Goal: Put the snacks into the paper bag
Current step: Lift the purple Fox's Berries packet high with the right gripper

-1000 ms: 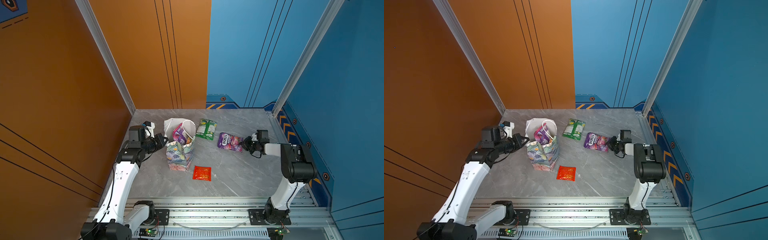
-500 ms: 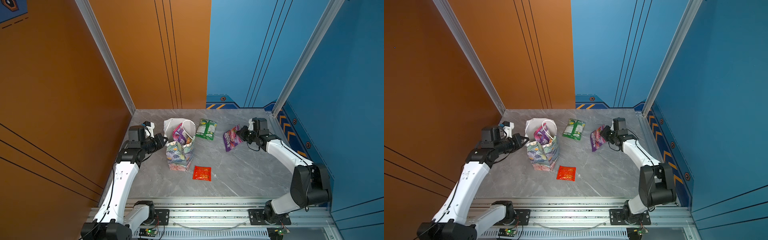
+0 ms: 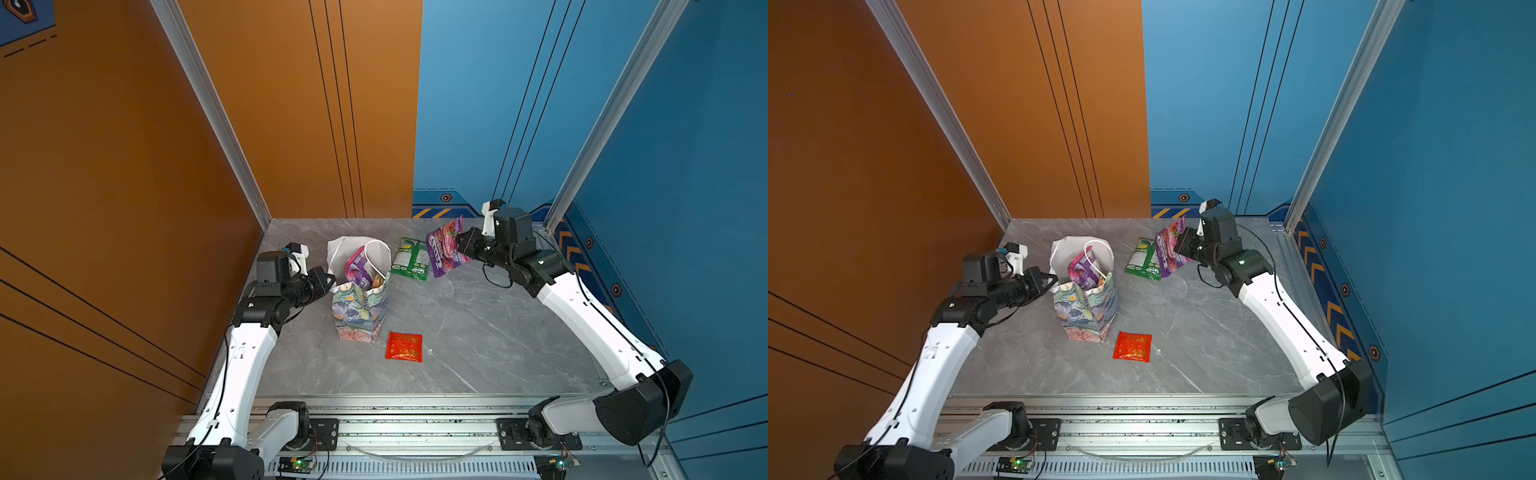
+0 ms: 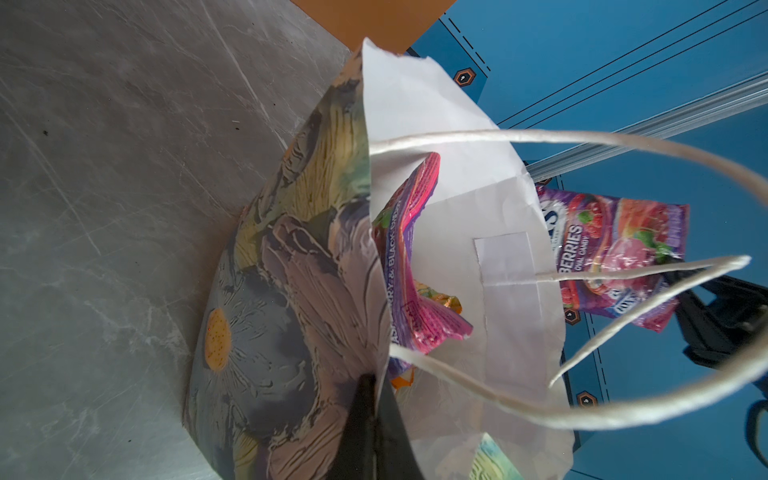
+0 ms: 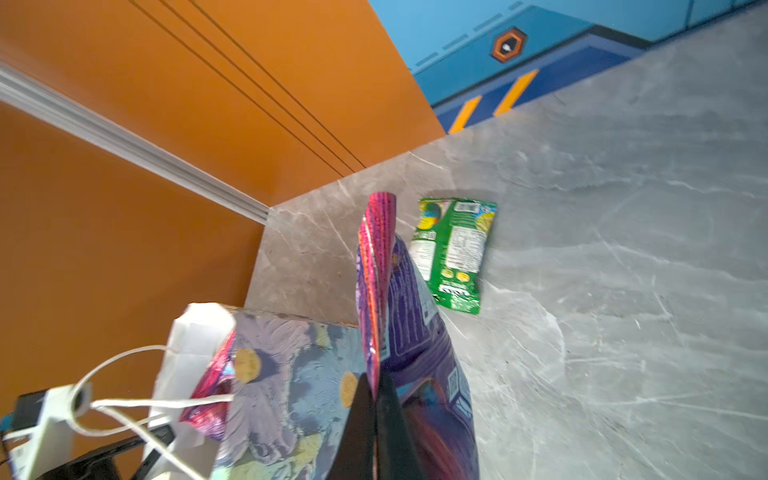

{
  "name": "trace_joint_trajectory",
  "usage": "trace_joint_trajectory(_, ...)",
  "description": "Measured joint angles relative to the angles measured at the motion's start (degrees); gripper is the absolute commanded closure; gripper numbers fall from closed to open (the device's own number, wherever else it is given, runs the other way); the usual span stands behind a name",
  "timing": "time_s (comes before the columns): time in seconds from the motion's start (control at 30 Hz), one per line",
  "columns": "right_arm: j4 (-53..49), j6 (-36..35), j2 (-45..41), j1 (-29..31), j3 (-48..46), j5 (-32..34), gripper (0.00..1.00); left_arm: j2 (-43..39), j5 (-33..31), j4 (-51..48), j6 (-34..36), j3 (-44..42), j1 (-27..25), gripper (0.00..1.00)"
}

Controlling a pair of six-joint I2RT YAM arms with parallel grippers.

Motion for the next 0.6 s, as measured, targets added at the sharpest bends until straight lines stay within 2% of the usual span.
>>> trace_joint_trajectory(0.2,-2.8,-2.2,1.2,5.4,9.2,3.3,1.00,0.0,0.0,0.0,0.0,0.0,0.0,1.00)
trace_joint_trajectory(0.6,-5.0,-5.0,9.7,11.1,21.7,6.1,1.00,-0.2,0.0,-0.2,0.0,0.0,0.0,1.00)
